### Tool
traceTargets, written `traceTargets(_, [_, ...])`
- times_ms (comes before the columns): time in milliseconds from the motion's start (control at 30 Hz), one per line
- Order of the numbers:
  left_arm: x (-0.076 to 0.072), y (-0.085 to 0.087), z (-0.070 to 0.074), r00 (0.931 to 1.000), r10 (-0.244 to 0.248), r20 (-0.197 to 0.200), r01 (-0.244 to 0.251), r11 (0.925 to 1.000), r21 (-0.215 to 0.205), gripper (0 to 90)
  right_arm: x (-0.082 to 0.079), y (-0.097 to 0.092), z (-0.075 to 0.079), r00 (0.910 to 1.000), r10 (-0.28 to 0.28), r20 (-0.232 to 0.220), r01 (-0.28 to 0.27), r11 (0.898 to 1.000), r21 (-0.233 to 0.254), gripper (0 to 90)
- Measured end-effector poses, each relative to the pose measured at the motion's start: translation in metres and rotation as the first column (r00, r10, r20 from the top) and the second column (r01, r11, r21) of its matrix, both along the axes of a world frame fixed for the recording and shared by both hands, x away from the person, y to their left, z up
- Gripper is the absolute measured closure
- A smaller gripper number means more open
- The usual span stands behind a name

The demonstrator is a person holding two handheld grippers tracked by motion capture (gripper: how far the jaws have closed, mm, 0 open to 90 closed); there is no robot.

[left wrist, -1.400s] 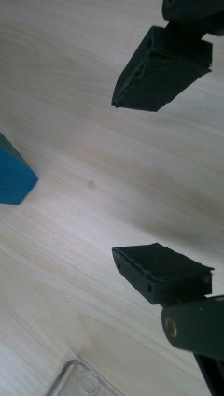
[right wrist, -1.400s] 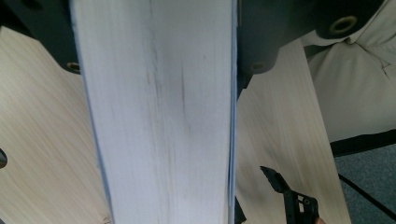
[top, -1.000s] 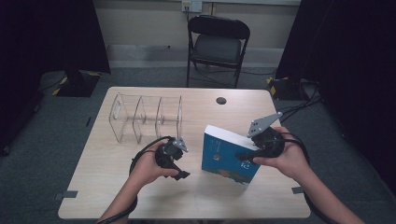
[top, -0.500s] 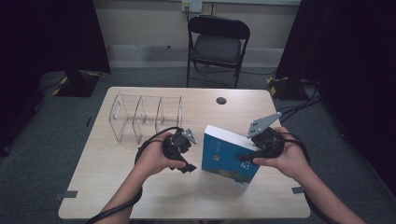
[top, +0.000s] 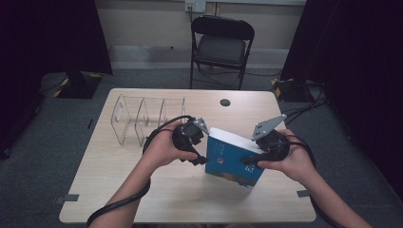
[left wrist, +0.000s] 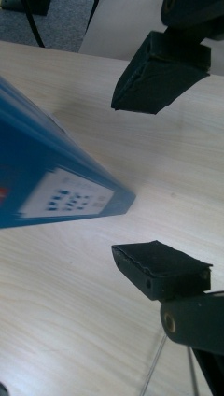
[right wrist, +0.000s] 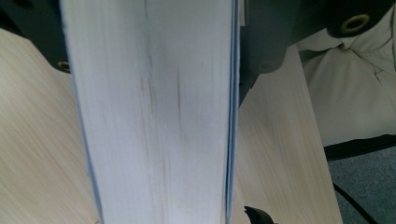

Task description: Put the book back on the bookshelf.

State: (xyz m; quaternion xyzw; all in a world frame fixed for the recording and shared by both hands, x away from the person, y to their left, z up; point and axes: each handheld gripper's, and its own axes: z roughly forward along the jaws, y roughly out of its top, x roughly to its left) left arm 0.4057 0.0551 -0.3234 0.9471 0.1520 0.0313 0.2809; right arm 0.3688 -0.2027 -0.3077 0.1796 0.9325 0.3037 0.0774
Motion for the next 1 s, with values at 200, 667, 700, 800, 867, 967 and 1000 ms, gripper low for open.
traceTargets(200, [0.001,-0.011,0.011,0.9997,-0.022,0.013,0.022,0.9997,-0.011,24.7,0.001,0.000,0.000,0.9999,0.005,-0.009,-0.005,1.000,0.008,50.9])
traceTargets(667, [0.006,-0.027,0.026,0.9971,-0.058,0.050,0.060,0.9973,-0.042,30.4,0.001,-0.001,0.000,0.9998,0.008,-0.019,-0.008,1.000,0.008,45.8])
traceTargets(700, [0.005,-0.029,0.027,0.9967,-0.062,0.053,0.064,0.9971,-0.041,31.4,0.001,-0.001,0.000,0.9998,0.008,-0.018,-0.008,1.000,0.008,45.7])
traceTargets(800, [0.005,-0.033,0.028,0.9947,-0.081,0.063,0.084,0.9954,-0.048,37.6,0.002,-0.001,0.000,0.9998,0.010,-0.017,-0.010,1.000,0.010,44.5])
traceTargets(867, [0.005,-0.036,0.028,0.9933,-0.087,0.075,0.090,0.9956,-0.027,38.3,0.002,-0.001,0.000,0.9998,0.010,-0.016,-0.010,1.000,0.010,44.0])
traceTargets(967, [0.006,-0.038,0.029,0.9913,-0.101,0.084,0.102,0.9948,-0.008,39.2,0.002,-0.002,0.000,0.9999,0.008,-0.015,-0.008,1.000,0.008,42.1])
traceTargets(1000, [0.006,-0.038,0.029,0.9908,-0.104,0.087,0.104,0.9946,-0.002,40.0,0.002,-0.002,0.000,0.9999,0.005,-0.013,-0.005,1.000,0.008,40.9])
